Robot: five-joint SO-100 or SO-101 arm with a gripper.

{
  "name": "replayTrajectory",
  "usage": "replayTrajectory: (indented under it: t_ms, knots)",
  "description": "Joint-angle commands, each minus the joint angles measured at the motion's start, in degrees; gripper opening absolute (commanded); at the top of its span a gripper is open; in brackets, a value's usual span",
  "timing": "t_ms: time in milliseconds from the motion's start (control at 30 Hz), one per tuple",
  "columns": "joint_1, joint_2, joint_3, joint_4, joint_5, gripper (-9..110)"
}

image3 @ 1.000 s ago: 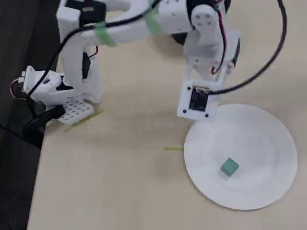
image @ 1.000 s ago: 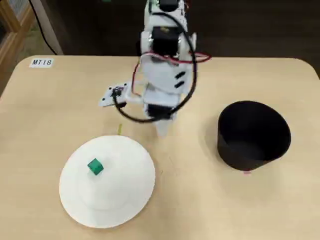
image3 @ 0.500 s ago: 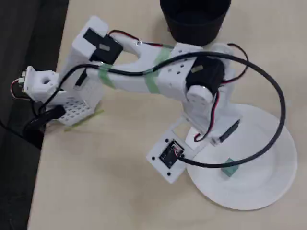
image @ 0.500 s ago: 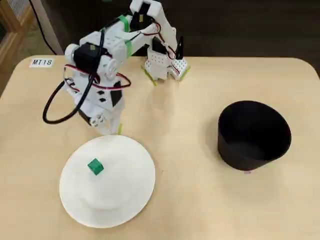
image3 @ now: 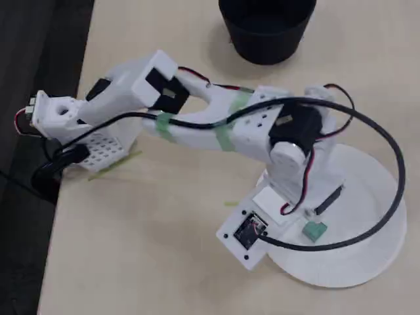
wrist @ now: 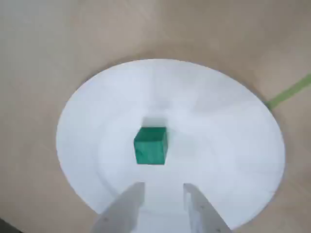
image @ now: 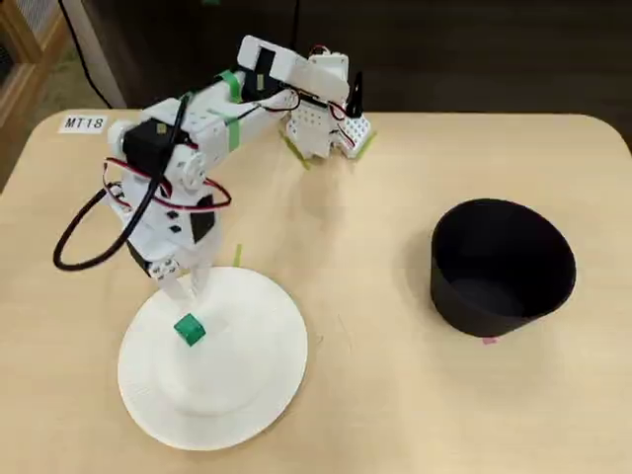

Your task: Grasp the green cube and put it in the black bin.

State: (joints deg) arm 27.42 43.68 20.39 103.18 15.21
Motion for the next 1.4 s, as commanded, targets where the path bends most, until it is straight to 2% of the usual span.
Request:
replayTrajectory:
  t_ms: [0,133,433,633,1200,1367]
  knots:
    - [0.0,-0.1,-2.5,1.1,-1.3,21]
    - [-0.4,-2.3,-3.5,1.5,-2.2,26]
    - [-1.1,-10.8,-12.8,1.9,-3.3,28]
    - [-1.7,-17.6,-22.2,1.9,-4.2,26]
    - [-0.8,-20.2,-22.5,-1.1,-3.0,22]
    - [-0.7,-20.6,-22.5,-2.9,-1.9,15]
